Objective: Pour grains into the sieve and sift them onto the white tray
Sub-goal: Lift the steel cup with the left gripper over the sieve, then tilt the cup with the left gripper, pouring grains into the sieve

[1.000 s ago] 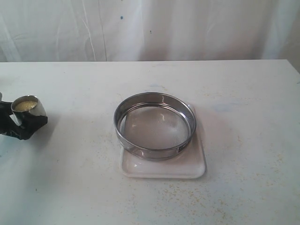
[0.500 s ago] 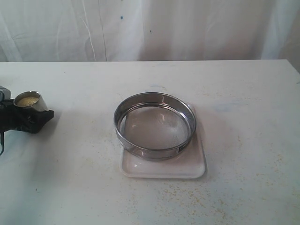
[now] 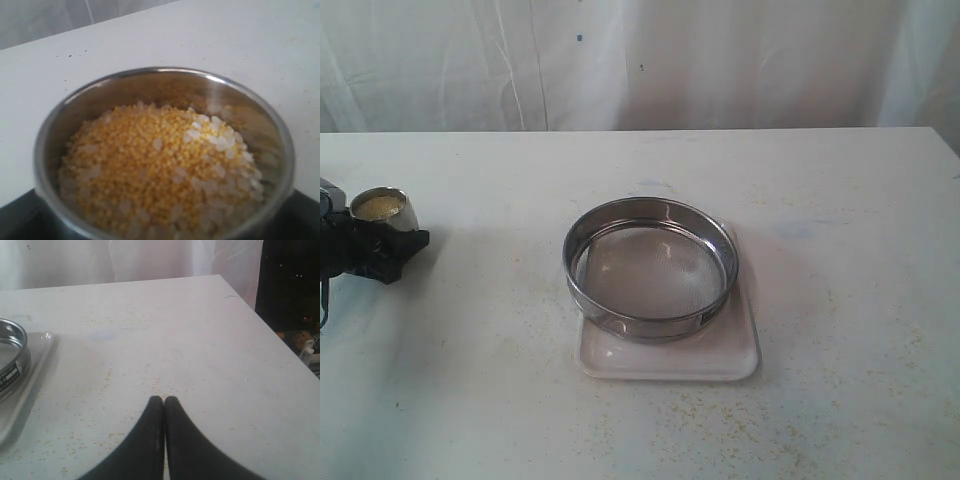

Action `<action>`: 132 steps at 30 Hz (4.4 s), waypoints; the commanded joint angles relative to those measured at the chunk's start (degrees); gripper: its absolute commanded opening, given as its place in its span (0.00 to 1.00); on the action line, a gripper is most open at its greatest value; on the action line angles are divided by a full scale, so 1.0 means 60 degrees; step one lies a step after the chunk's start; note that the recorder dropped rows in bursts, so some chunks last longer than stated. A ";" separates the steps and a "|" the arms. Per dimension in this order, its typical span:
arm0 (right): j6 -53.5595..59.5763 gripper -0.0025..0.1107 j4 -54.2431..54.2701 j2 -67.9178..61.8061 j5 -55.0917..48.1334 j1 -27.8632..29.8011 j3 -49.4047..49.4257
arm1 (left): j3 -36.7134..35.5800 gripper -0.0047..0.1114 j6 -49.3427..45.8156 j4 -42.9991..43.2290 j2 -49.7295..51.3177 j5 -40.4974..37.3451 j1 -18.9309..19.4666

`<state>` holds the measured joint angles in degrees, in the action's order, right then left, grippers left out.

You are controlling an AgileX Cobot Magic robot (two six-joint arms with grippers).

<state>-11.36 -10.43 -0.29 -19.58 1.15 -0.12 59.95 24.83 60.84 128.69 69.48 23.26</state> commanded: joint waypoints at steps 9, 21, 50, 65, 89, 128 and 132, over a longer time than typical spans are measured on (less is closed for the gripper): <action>-0.0005 0.02 -0.0019 0.0048 0.0054 -0.0012 0.0019 | 0.0020 0.04 0.0860 0.0383 -0.0128 0.0080 -0.0363; -0.0005 0.02 -0.0019 0.0048 0.0054 -0.0012 0.0019 | 0.0020 0.04 0.0838 0.0091 -0.0227 0.0080 -0.1615; -0.0005 0.02 -0.0019 0.0048 0.0054 -0.0012 0.0019 | 0.0020 0.04 0.2122 -0.0053 -0.2322 0.0080 -0.3438; -0.0005 0.02 -0.0019 0.0048 0.0054 -0.0012 0.0019 | 0.0553 0.04 -0.0684 -0.1928 -0.2618 -0.2441 -0.6219; -0.0005 0.02 -0.0019 0.0048 0.0054 -0.0012 0.0019 | 0.2448 0.04 -0.1251 0.0774 -0.2535 -0.6558 -0.7223; -0.0005 0.02 -0.0019 0.0048 0.0054 -0.0012 0.0019 | 0.2448 0.04 -0.7529 0.1228 -0.2520 -0.8962 -0.8231; -0.0005 0.02 -0.0019 0.0048 0.0054 -0.0012 0.0019 | 0.2465 0.04 -0.8280 0.1228 -0.2520 -0.8978 -0.8519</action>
<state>-11.36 -10.43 -0.29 -19.58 1.15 -0.12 74.41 -21.92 67.95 114.32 14.99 -26.41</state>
